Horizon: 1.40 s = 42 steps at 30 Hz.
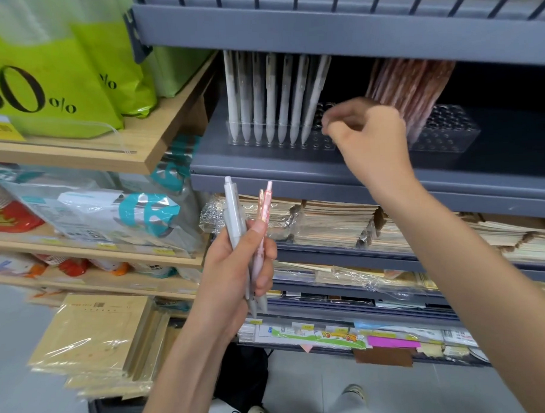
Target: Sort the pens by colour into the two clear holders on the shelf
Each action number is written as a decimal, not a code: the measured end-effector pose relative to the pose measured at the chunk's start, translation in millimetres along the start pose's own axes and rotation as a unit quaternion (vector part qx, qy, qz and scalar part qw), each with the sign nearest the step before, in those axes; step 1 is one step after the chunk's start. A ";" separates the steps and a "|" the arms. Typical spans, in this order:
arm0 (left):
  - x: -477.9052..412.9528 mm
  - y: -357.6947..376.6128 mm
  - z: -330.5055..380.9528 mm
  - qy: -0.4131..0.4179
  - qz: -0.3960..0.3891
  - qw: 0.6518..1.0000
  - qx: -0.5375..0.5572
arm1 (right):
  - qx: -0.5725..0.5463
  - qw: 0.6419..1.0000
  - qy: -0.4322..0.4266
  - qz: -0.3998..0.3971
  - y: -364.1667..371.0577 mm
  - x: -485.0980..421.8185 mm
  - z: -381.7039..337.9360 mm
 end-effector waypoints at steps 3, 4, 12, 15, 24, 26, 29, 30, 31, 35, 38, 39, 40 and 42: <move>-2.2 5.7 -0.8 -0.001 -0.014 1.000 0.001 | -0.088 0.988 0.027 -0.123 -1.6 21.3 -6.2; -3.6 8.1 -1.8 -0.003 -0.019 1.000 0.003 | -0.114 0.976 0.035 -0.181 -0.1 28.9 -8.8; -14.9 28.5 -8.2 0.001 -0.043 0.998 -0.039 | -0.183 0.937 0.070 -0.288 -2.3 52.7 -10.3; -18.2 33.8 -11.7 -0.017 -0.043 0.998 -0.049 | -0.224 0.940 0.081 -0.246 -18.0 46.9 -3.0; -36.3 59.8 -22.3 -0.066 -0.026 0.997 -0.018 | -0.222 0.967 0.040 0.120 -120.8 13.6 65.8; -41.7 69.7 -26.8 -0.074 -0.028 0.997 -0.017 | -0.202 0.964 0.030 0.171 -142.3 8.4 80.8; -46.6 88.6 -32.1 -0.070 -0.036 0.997 -0.022 | -0.194 0.955 0.008 0.223 -162.2 0.1 96.0; -47.8 95.3 -33.7 -0.064 -0.041 0.997 -0.020 | -0.192 0.953 -0.001 0.232 -165.6 -2.8 98.4; -48.8 102.0 -35.4 -0.056 -0.047 0.997 -0.019 | -0.192 0.952 -0.008 0.237 -167.8 -5.8 100.4; -51.4 120.9 -41.1 -0.042 -0.047 0.998 -0.024 | -0.215 0.944 -0.028 0.247 -172.2 -18.0 101.6; -51.8 127.8 -44.5 -0.042 -0.040 0.998 -0.030 | -0.251 0.936 -0.019 0.245 -174.8 -31.7 103.3; -52.1 129.6 -45.8 -0.041 -0.035 0.998 -0.032 | -0.255 0.937 -0.009 0.240 -175.1 -36.3 106.0; -52.2 131.1 -47.1 -0.038 -0.028 0.998 -0.035 | -0.238 0.943 0.003 0.232 -174.5 -40.9 108.4; -52.5 133.5 -49.8 -0.030 -0.013 0.999 -0.038 | -0.181 0.963 0.017 0.196 -170.4 -48.6 114.0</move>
Point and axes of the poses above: each hand's wrist, its own x-axis away from the middle knuckle, its own y-axis out of the palm, z = x × y, the point moved 3 cm from there along -x, towards the middle knuckle, and after that the axes turned 12 degrees about -y, right-handed, at the moved point
